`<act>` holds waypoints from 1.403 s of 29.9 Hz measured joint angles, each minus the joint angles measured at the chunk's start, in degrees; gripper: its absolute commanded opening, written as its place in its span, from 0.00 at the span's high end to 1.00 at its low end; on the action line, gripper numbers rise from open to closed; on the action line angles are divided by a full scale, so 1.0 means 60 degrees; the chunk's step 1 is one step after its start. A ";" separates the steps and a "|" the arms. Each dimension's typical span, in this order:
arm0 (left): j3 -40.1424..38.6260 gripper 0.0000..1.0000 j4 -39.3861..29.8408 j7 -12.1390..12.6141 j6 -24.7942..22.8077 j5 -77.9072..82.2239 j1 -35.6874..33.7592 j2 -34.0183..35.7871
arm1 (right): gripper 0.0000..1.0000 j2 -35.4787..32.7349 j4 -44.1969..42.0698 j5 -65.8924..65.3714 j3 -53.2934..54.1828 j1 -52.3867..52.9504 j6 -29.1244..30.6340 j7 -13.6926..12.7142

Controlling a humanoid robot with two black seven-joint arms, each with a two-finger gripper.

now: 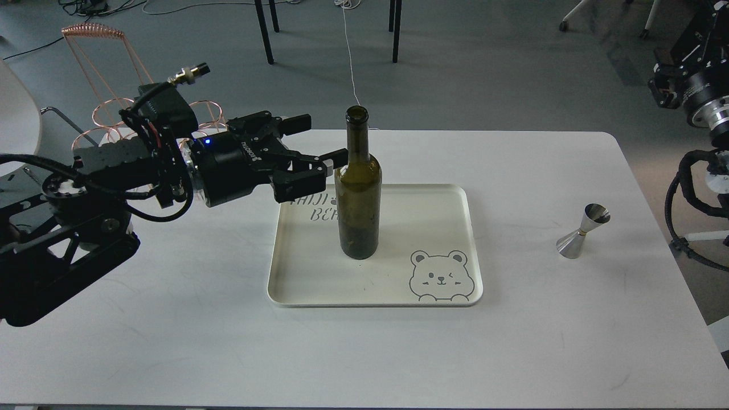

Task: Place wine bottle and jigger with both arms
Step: 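Reach the left gripper to the wine bottle neck and grasp it, then lift the wine bottle and carry it over the copper rack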

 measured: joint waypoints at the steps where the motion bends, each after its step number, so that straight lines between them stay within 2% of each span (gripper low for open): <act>1: 0.0029 0.02 0.0011 0.0158 -0.0077 0.0004 0.0000 -0.0068 | 0.03 -0.0013 -0.0002 0.0000 -0.0010 0.0004 0.0004 0.0000; 5: 0.0048 0.02 0.0078 0.0529 -0.0210 0.0078 -0.0029 -0.0419 | 0.03 -0.0024 -0.0008 -0.0009 -0.0028 0.0009 0.0022 0.0001; 10: 0.0040 0.03 0.0413 0.0586 -0.0188 0.0204 -0.0076 -0.1086 | 0.03 -0.0031 -0.0014 -0.0011 -0.0030 0.0013 0.0022 0.0001; 16: 0.0025 0.11 0.0614 0.0623 0.0032 0.0451 -0.0111 -0.1442 | 0.03 -0.0031 -0.0023 -0.0012 -0.0043 0.0012 0.0009 0.0001; 22: 0.0014 0.31 0.0866 0.0645 0.0129 0.0993 -0.0134 -0.1534 | 0.03 -0.0025 -0.0030 -0.0012 -0.0046 -0.0018 0.0008 0.0001; 24: 0.0016 0.43 0.0869 0.0645 0.0130 0.1012 -0.0136 -0.1538 | 0.03 -0.0022 -0.0028 -0.0012 -0.0055 -0.0030 0.0009 0.0001; 30: 0.0023 0.66 0.0873 0.0623 0.0132 0.1020 -0.0184 -0.1541 | 0.03 -0.0019 -0.0029 -0.0012 -0.0059 -0.0005 0.0002 0.0001; 42: -0.0040 0.81 0.0826 0.0618 0.0309 0.0990 -0.0233 -0.1437 | 0.03 -0.0047 -0.0043 -0.0041 -0.0073 0.0010 0.0002 0.0001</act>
